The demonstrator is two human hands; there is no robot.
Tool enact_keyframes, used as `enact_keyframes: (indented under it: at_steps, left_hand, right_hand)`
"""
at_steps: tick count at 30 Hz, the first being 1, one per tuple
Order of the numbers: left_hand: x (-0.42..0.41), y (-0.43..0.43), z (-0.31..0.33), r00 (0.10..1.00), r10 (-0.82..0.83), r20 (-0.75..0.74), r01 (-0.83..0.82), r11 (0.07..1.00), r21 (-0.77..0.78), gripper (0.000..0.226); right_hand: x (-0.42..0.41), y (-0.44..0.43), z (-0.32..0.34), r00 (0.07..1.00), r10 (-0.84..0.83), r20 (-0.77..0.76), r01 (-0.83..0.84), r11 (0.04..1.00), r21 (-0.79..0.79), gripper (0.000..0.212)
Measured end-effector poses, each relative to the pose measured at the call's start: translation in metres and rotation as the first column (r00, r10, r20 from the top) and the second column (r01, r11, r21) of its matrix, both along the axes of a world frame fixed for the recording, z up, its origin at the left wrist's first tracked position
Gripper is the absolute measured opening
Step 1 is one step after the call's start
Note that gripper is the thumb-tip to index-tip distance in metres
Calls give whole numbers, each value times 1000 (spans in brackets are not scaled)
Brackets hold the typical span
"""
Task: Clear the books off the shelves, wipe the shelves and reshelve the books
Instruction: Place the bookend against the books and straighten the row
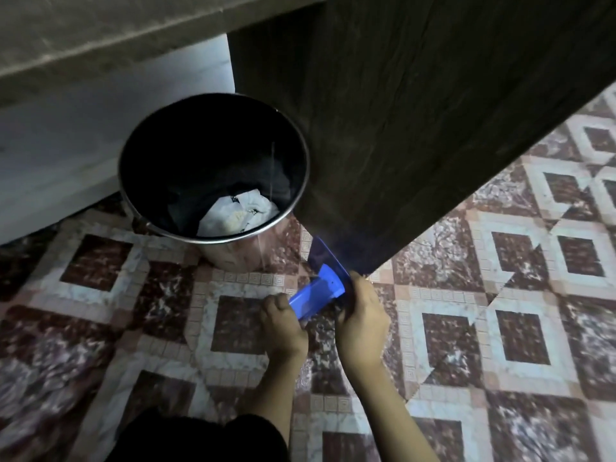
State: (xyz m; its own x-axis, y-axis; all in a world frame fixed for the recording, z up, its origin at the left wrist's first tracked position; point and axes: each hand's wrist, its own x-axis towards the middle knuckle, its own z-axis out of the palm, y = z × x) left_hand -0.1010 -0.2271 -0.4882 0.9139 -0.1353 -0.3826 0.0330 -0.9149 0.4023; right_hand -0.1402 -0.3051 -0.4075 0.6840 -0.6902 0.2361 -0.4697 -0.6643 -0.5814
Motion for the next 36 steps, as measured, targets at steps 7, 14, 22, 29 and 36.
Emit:
enact_keyframes:
  at_steps: [7,14,22,29,36]
  left_hand:
    - [3,-2,-3,999,7,-32,-5,999,52,51]
    - [7,13,-3,982,174,-71,-179,980,-81,31]
    - [14,26,32,793,329,-512,-569,699,-432,26]
    - [18,43,110,622,-22,-783,-706,418,-572,17]
    - [30,56,205,760,-161,-630,-550,356,-755,17]
  right_hand:
    - [0,0,9,998,-68,16,64,986,153,41]
    - [-5,5,15,998,-52,28,48,990,135,42]
    - [-11,13,63,985,55,165,-77,988,131,47]
    - [-22,2,139,946,95,311,-128,988,87,36]
    - [-31,10,223,859,151,489,-137,988,-64,31]
